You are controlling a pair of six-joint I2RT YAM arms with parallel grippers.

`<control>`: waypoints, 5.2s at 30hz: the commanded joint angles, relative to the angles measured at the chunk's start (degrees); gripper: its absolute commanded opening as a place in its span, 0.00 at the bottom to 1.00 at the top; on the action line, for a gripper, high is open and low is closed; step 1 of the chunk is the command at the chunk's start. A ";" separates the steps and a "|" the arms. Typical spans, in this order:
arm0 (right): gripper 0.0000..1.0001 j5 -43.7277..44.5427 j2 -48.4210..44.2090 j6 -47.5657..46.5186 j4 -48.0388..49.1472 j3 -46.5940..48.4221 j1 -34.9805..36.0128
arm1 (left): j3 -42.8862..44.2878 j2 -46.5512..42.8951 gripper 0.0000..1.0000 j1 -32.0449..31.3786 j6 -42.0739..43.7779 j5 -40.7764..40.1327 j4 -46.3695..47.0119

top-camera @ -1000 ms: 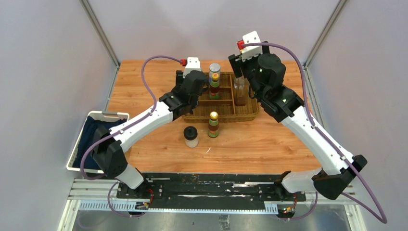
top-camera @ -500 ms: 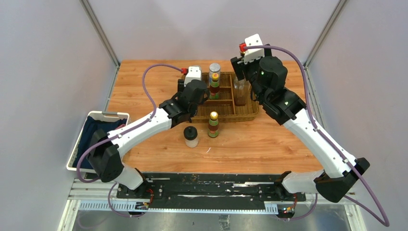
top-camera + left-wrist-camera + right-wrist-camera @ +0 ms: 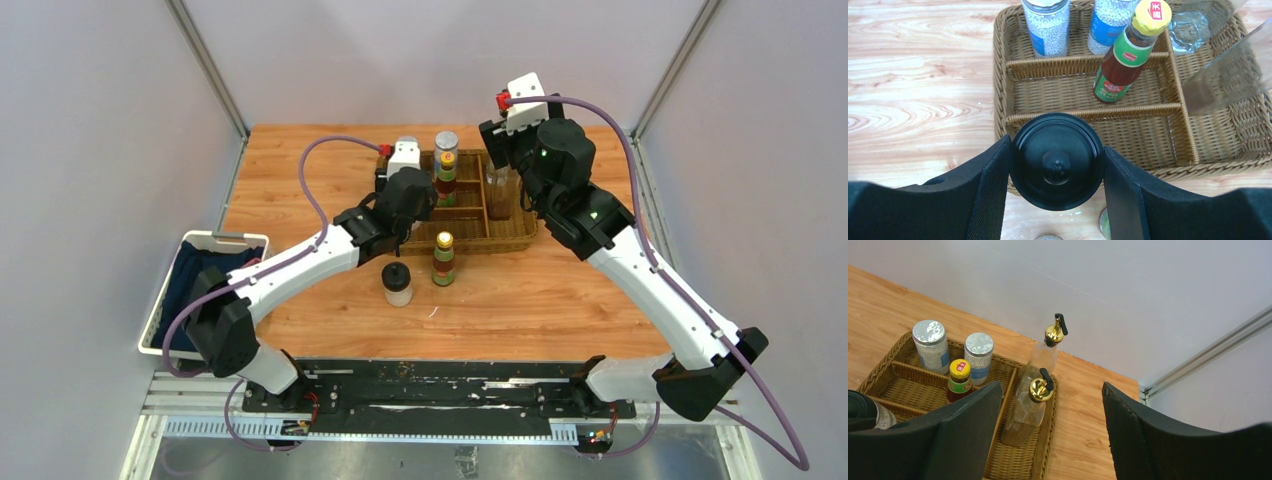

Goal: Organize the condiment bottles
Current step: Place the bottle in the storage box, then pick up the bottle from the center of the board.

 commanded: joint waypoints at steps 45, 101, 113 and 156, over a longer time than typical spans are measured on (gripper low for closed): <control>0.77 -3.09 -0.98 2.09 4.97 -6.12 -3.75 | -0.42 13.54 0.00 5.44 -3.10 7.89 8.12; 0.77 -6.65 0.88 3.85 5.02 -4.84 -5.36 | -0.14 1.21 0.95 5.67 -1.44 1.02 5.32; 0.75 -9.79 -2.93 9.98 -1.16 -7.89 -4.82 | -17.64 -21.27 0.89 -0.57 -3.89 -0.56 5.81; 0.73 -16.12 -6.94 17.03 1.33 -29.63 17.78 | 7.24 -23.45 0.90 -15.26 42.90 -10.68 31.42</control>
